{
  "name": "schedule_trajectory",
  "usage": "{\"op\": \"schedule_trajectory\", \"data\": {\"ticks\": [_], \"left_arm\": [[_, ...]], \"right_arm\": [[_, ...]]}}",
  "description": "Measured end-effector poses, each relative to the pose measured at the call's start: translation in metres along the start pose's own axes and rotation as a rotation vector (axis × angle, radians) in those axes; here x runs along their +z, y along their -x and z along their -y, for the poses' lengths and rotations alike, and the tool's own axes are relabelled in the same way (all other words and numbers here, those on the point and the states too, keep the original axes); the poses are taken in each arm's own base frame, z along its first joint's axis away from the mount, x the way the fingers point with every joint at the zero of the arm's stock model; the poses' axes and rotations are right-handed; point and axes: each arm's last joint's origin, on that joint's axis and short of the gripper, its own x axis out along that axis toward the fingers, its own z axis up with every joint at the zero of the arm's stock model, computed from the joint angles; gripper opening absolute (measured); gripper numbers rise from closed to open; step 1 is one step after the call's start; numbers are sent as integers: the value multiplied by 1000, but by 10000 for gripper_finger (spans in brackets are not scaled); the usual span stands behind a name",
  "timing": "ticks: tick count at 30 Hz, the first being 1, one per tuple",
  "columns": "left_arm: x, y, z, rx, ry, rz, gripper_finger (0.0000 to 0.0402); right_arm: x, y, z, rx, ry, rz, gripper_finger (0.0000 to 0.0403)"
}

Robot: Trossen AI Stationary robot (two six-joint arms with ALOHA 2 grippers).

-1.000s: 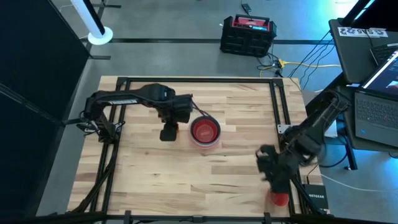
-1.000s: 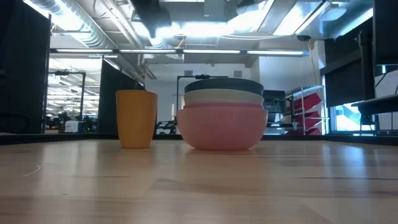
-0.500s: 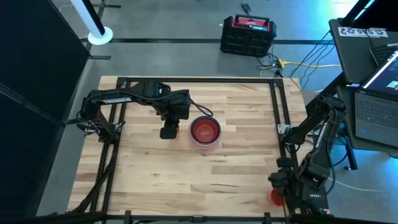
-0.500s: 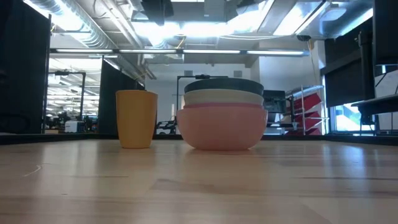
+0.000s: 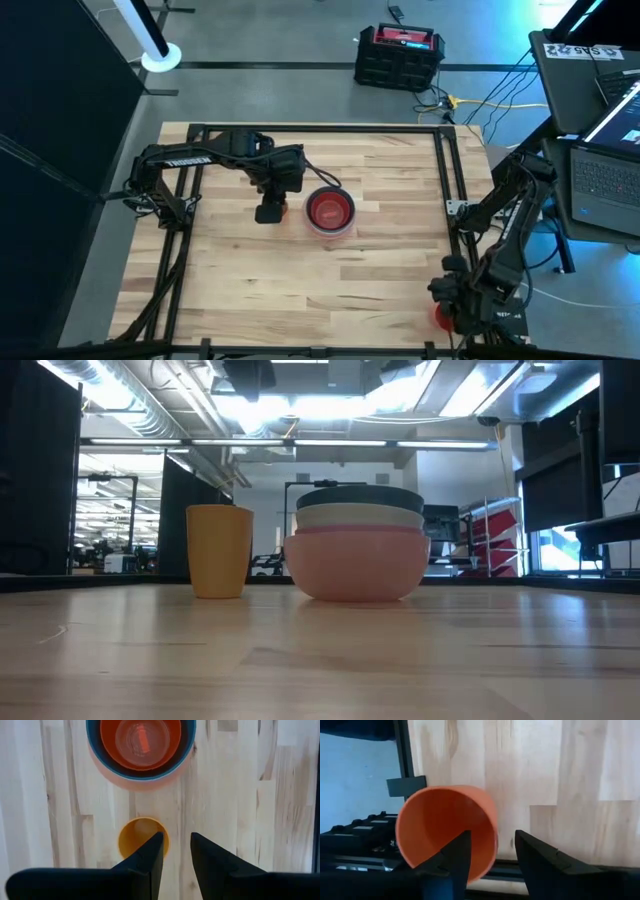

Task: Nest bowls inside each other
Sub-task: Stack the orange cup on top of the yellow cup

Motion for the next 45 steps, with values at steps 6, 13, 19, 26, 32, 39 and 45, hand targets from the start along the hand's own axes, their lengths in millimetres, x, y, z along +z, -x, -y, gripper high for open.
{"op": "schedule_trajectory", "data": {"ticks": [6, 13, 19, 26, 32, 39, 45], "left_arm": [[-2, 0, 0, -1, 6, -19, 82], [-4, 0, 0, -3, 15, -44, 82], [-11, 8, 2, -3, 60, -56, 82], [-30, 37, 6, 15, 95, 2, 82], [-61, 77, 10, 56, 136, 120, 82], [-102, 119, 16, 96, 189, 262, 82], [-138, 147, 19, 108, 277, 380, 82]], "right_arm": [[3, -13, 6, 26, -46, -5, 69], [15, -17, 11, 96, -87, 33, 15], [68, 50, 20, 109, -54, 304, 2], [153, 115, 69, -76, 21, 553, 1], [225, 131, 92, -122, 62, 615, 1], [304, 144, 149, -204, 115, 690, 0], [354, 138, 176, -247, 159, 680, 0]]}}
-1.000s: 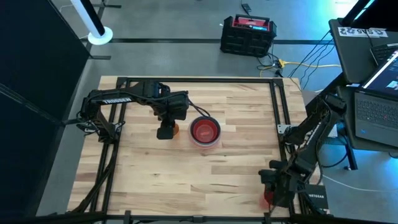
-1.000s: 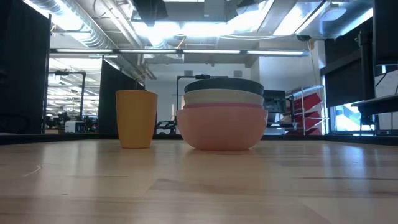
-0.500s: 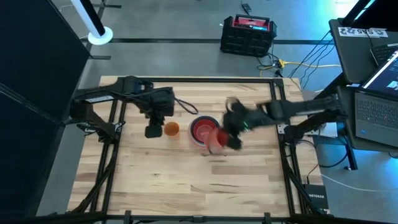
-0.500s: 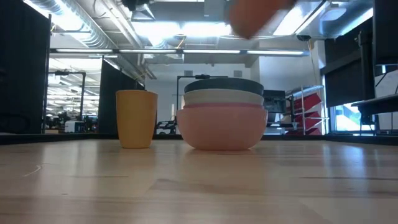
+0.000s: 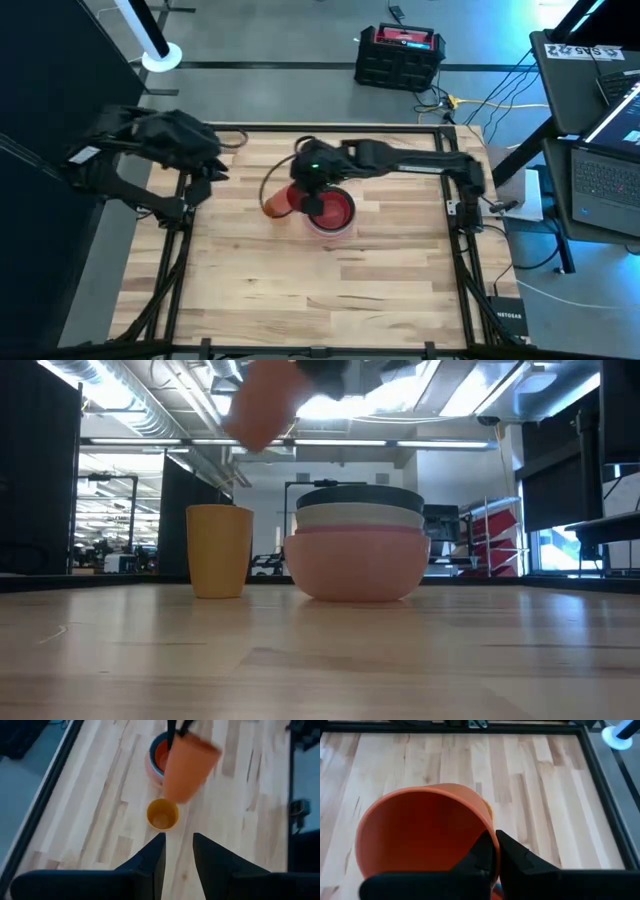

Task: Nest bowls inside each other
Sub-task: Stack the orange cup on top of the yellow cup

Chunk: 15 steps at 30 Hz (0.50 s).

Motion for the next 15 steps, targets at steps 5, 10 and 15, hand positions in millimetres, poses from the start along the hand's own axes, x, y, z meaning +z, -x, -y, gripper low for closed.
{"op": "schedule_trajectory", "data": {"ticks": [5, 10, 15], "left_arm": [[-10, 15, -3, -11, 73, 46, 82], [-12, 18, -4, -13, 77, 55, 82], [-12, 17, -4, -13, 68, 54, 82]], "right_arm": [[5, -30, 0, 5, 11, -82, 0], [4, -48, 1, 4, 10, -119, 0], [3, -53, 6, -2, 0, -121, 0]]}}
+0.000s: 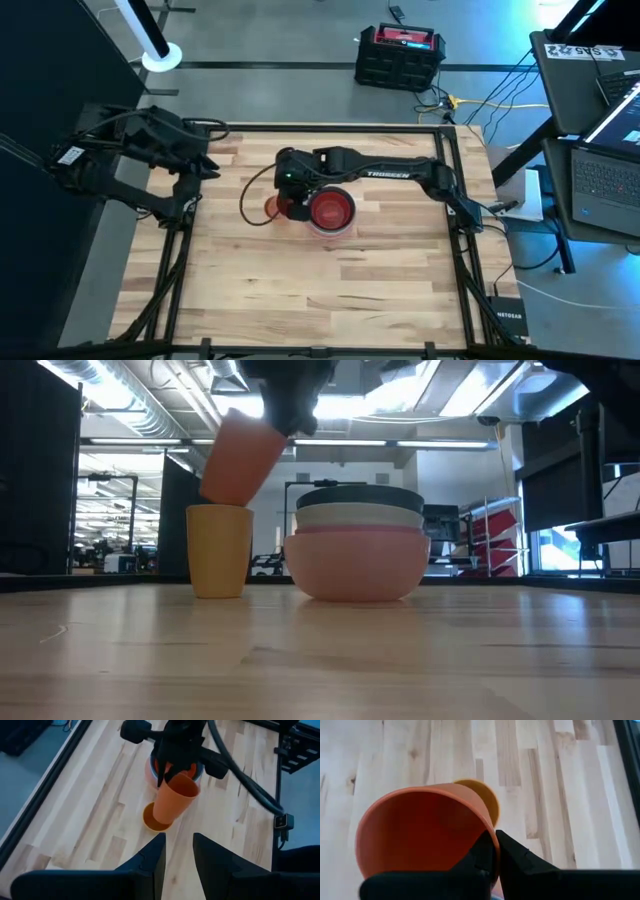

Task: Nest bowls inside each other
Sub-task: Stack the orange cup on top of the yellow cup

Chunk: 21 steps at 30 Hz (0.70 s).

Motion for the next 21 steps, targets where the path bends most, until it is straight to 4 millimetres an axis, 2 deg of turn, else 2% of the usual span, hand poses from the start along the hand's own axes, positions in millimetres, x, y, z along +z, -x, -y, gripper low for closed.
{"op": "schedule_trajectory", "data": {"ticks": [12, 21], "left_arm": [[1, -1, 0, 0, -20, -3, 82], [1, -1, 0, 0, -24, -3, 82]], "right_arm": [[-1, -12, 15, -10, -26, -2, 0], [-1, -14, 12, 40, -23, 4, 0]]}}
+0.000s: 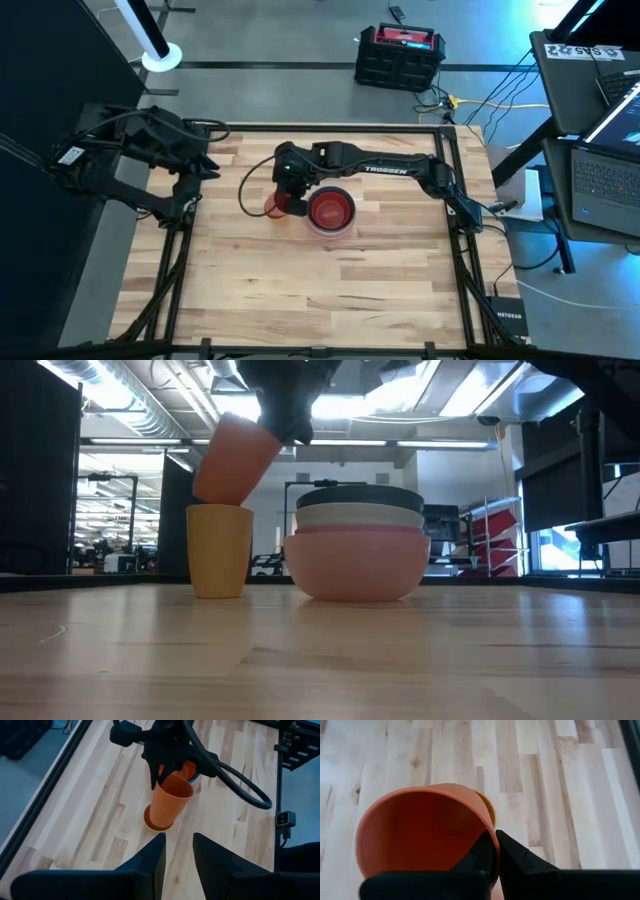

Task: Nest bowls inside each other
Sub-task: Stack the orange cup on top of the yellow cup, then return to Home Position

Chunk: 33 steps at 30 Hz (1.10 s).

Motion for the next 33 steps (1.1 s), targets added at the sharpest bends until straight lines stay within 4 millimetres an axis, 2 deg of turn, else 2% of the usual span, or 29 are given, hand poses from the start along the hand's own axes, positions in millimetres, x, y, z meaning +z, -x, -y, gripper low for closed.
{"op": "schedule_trajectory", "data": {"ticks": [24, 29, 33], "left_arm": [[0, 0, 0, 0, -15, 0, 82], [0, 0, 0, 0, -15, 0, 82], [0, 0, 0, -1, -9, 2, 80]], "right_arm": [[-6, -12, -1, 39, 4, -6, 47], [-3, -10, -1, 43, 5, 17, 70], [-1, -1, -8, 86, 20, 29, 76]]}}
